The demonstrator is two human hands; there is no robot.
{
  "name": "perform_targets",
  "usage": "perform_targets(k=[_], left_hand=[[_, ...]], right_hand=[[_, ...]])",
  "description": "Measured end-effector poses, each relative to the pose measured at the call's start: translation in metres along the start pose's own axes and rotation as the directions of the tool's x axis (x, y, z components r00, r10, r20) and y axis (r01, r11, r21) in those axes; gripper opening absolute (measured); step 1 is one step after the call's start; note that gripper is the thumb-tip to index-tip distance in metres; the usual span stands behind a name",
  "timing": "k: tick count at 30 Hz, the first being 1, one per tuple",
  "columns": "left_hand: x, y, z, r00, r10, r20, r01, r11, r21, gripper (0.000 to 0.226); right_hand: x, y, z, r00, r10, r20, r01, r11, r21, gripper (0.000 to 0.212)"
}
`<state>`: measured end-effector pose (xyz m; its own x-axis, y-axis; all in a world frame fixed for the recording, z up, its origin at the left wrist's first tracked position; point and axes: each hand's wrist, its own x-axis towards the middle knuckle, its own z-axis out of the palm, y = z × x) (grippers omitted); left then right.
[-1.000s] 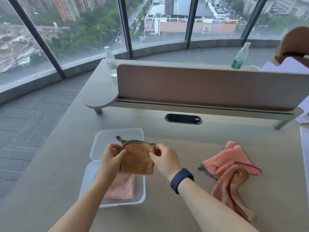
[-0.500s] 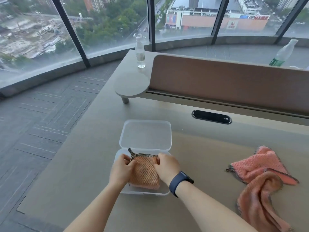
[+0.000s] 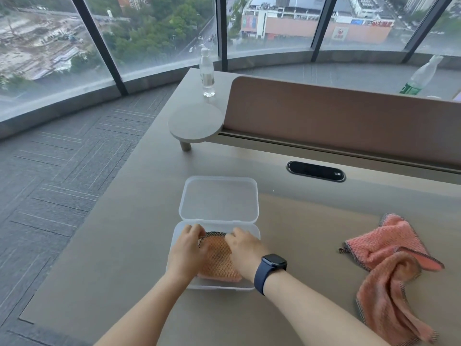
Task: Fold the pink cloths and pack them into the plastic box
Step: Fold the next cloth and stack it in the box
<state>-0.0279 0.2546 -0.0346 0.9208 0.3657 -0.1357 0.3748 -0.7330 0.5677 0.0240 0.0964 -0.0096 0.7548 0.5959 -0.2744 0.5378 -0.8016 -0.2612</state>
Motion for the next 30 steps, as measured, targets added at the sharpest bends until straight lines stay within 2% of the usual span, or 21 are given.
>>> perform_targets(k=[2, 4, 9, 11, 13, 16, 18, 21, 24, 30], left_hand=[[0.000, -0.003, 0.000, 0.969, 0.184, 0.163, -0.208, 0.967, 0.150, 0.019], [0.001, -0.006, 0.000, 0.918, 0.256, 0.304, -0.346, 0.892, 0.292, 0.032], [0.005, -0.007, -0.001, 0.879, 0.149, 0.454, -0.358, 0.835, 0.419, 0.060], [0.005, -0.006, 0.000, 0.881, 0.134, 0.453, -0.345, 0.837, 0.425, 0.060], [0.004, -0.005, 0.001, 0.898, 0.160, 0.410, -0.333, 0.856, 0.395, 0.050], [0.005, 0.002, 0.001, 0.931, 0.274, 0.241, -0.335, 0.905, 0.263, 0.028], [0.004, 0.017, 0.001, 0.929, 0.344, 0.137, -0.366, 0.911, 0.189, 0.022], [0.000, 0.054, 0.007, 0.908, 0.414, 0.057, -0.418, 0.901, 0.116, 0.016], [-0.003, 0.093, 0.021, 0.859, 0.507, 0.071, -0.510, 0.860, 0.023, 0.013], [-0.022, 0.155, 0.063, 0.777, 0.618, 0.121, -0.616, 0.785, -0.056, 0.012]], right_hand=[[-0.001, 0.001, 0.004, 0.999, -0.054, -0.002, 0.054, 0.993, -0.104, 0.019], [0.000, 0.003, 0.010, 0.998, -0.056, 0.035, 0.061, 0.981, -0.183, 0.025], [0.001, 0.003, 0.022, 0.995, -0.034, 0.093, 0.059, 0.959, -0.278, 0.027], [-0.001, 0.004, 0.024, 0.996, -0.051, 0.072, 0.069, 0.962, -0.265, 0.025], [-0.005, 0.006, 0.021, 0.997, -0.075, 0.005, 0.075, 0.983, -0.166, 0.021], [-0.013, 0.013, 0.009, 0.977, -0.081, -0.197, 0.088, 0.996, 0.027, 0.008], [-0.022, 0.024, -0.001, 0.931, -0.038, -0.363, 0.081, 0.991, 0.105, 0.004], [-0.044, 0.050, -0.019, 0.863, 0.103, -0.495, 0.018, 0.972, 0.233, 0.010], [-0.073, 0.087, -0.029, 0.800, 0.267, -0.537, -0.092, 0.940, 0.330, 0.007], [-0.136, 0.163, -0.017, 0.701, 0.537, -0.469, -0.328, 0.827, 0.457, 0.009]])
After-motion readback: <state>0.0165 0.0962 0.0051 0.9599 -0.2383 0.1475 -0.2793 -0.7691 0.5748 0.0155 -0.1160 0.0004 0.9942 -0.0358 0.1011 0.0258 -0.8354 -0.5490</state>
